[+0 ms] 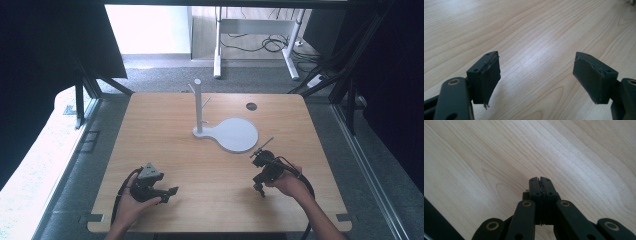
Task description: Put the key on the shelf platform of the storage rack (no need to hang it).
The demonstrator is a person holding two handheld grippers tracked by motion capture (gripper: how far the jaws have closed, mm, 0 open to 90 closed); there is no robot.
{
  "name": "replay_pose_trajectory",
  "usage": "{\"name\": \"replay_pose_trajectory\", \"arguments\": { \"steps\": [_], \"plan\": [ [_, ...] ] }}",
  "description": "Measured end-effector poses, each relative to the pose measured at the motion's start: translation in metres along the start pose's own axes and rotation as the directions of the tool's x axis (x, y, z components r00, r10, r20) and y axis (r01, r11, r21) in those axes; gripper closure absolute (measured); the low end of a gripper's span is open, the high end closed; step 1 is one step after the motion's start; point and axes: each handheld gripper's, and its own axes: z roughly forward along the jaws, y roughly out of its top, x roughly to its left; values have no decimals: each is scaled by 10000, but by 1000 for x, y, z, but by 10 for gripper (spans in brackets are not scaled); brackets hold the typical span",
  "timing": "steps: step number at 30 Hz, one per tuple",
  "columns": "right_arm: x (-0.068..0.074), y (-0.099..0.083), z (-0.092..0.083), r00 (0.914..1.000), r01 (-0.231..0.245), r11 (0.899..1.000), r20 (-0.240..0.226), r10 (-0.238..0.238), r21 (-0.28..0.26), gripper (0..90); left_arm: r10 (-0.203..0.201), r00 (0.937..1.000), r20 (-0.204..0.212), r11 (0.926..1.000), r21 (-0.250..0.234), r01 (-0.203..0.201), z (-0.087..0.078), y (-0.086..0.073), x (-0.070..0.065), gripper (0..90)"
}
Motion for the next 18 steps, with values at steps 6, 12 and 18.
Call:
{"name": "replay_pose_trajectory", "arguments": {
  "steps": [6, 12, 18],
  "plan": [
    [-3, -1, -14, 10000, -13, 9997, 52, 14, -250, 896, -29, 10000, 14, 10000, -21, 29, 0, 0, 0, 222],
    [-7, 1, -22, 10000, -25, 9986, 81, 29, -527, 896, 6, 10000, 8, 10000, 15, -6, 1, 0, 0, 222],
    [-8, 5, -30, 9999, -14, 9975, 140, 24, -713, 897, 5, 10000, -4, 10000, 0, -5, 0, 0, 0, 222]
  ]
}}
